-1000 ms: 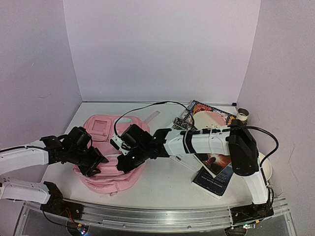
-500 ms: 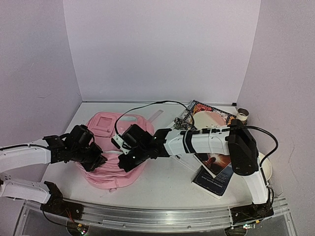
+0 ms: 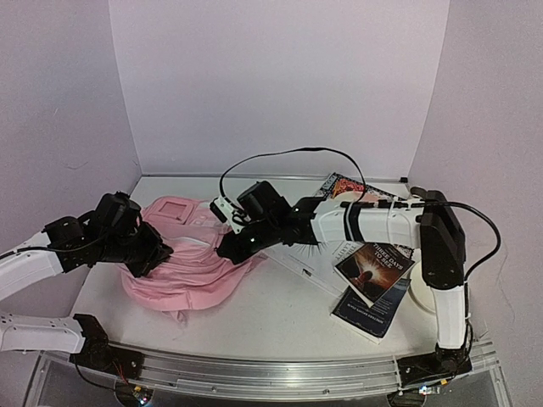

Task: Pack the student bag
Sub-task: Zip the upper front pocket of the student bag.

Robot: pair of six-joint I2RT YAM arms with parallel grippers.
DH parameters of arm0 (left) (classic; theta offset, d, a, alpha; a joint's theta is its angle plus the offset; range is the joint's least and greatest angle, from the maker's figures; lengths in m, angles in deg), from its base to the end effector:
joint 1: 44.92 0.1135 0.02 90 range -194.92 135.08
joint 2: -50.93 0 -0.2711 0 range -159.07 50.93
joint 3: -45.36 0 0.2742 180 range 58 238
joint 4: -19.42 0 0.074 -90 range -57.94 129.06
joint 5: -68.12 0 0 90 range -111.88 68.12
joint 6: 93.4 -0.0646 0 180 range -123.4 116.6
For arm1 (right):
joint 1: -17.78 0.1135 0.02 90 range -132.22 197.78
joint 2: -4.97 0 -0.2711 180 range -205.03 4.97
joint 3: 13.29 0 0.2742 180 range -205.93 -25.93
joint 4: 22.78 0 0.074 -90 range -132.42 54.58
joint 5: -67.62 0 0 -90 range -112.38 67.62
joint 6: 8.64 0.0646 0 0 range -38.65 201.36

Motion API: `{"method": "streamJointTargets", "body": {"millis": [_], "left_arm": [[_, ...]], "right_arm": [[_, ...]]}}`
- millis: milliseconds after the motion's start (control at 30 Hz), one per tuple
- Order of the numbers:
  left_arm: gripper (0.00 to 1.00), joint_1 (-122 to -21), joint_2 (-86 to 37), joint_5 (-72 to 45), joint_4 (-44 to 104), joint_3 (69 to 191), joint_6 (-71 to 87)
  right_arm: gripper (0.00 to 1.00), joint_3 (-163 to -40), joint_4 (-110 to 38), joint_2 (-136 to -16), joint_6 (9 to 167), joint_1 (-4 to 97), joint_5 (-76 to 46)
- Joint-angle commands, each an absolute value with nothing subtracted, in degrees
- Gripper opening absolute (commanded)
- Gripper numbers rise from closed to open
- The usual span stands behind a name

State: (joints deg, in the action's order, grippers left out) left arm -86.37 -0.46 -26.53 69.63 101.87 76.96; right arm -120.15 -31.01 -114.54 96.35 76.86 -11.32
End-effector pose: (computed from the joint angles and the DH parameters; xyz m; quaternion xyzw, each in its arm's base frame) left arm 0.1696 -0.1428 0.2518 -0.3222 0.8655 -0.3153 0.2183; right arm 0.2717 0.4777 0.2404 -0.3583 0.7393 0.4034 0.4029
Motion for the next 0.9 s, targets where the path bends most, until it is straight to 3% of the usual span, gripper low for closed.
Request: {"method": "streamJointTargets", "body": {"millis": [0,267,533,600,767,867], "left_arm": [[0.00,-86.05,4.61,-29.85,83.18,106.26,73.76],[0.00,-86.05,5.79,-28.95,85.78,107.05,74.48],[0.00,-86.07,2.06,-28.00,71.34,106.95,75.16],[0.00,-86.13,0.41,-27.38,67.57,106.35,75.58],[0.00,-86.15,-3.26,-27.44,61.09,104.03,76.30],[0.00,-86.14,-3.63,-30.20,60.61,103.25,75.49]], "right_arm": [[0.00,-122.30,-36.92,-115.62,95.29,69.15,-21.32],[0.00,-126.60,-36.60,-118.23,92.40,68.50,-12.67],[0.03,-131.18,-35.98,-121.43,92.25,68.57,-4.60],[0.08,-132.16,-36.08,-121.82,92.09,68.57,-5.20],[0.38,-128.30,-36.04,-118.48,92.66,68.50,-6.55],[0.46,-123.04,-35.97,-114.71,93.23,68.31,-8.11]]}}
